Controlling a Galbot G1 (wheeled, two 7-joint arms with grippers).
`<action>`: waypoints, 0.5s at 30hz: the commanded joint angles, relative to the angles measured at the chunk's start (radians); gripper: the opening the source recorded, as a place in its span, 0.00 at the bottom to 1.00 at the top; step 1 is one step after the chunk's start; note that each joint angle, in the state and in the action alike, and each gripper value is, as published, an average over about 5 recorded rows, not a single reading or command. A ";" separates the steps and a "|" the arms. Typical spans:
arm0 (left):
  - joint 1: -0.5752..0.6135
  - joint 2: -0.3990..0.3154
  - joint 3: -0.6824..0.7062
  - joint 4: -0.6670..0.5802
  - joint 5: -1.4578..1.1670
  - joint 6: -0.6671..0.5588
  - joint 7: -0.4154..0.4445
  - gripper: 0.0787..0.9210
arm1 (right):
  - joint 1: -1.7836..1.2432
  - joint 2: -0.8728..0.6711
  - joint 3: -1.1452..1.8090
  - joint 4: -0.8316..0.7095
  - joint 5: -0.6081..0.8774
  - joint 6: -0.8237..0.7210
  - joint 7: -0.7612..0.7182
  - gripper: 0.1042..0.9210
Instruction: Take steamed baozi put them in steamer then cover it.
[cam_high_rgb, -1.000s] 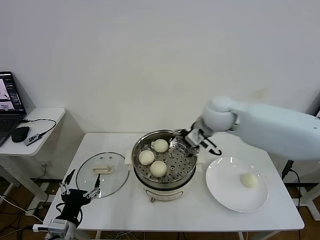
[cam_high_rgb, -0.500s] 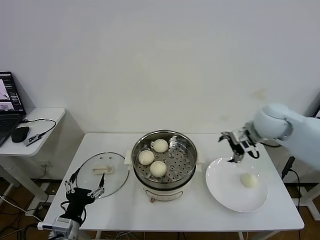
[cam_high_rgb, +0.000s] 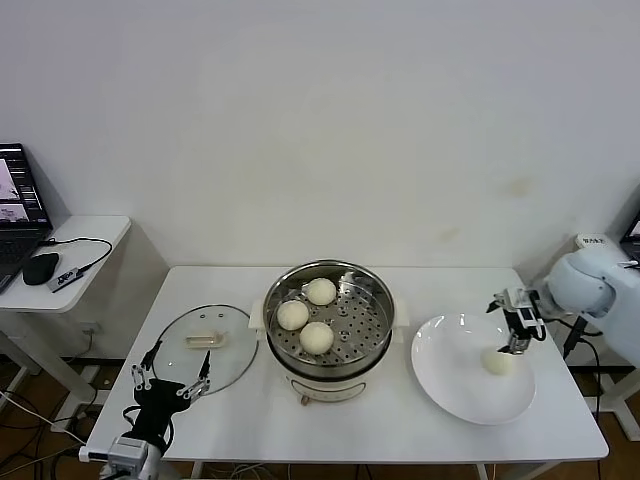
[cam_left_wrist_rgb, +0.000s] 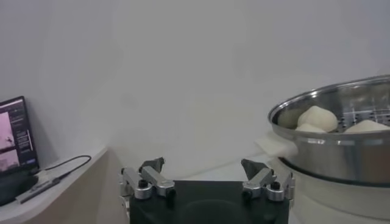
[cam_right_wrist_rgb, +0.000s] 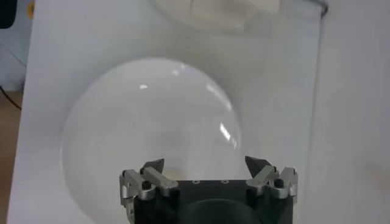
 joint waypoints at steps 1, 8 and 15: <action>0.003 0.001 -0.002 0.001 0.000 0.000 0.000 0.88 | -0.225 0.037 0.179 -0.138 -0.090 0.000 -0.008 0.88; 0.007 0.000 -0.008 0.006 0.000 0.000 0.000 0.88 | -0.271 0.077 0.198 -0.179 -0.114 0.014 -0.005 0.87; 0.003 -0.003 -0.005 0.013 0.002 0.000 0.000 0.88 | -0.273 0.131 0.206 -0.236 -0.135 0.024 0.011 0.86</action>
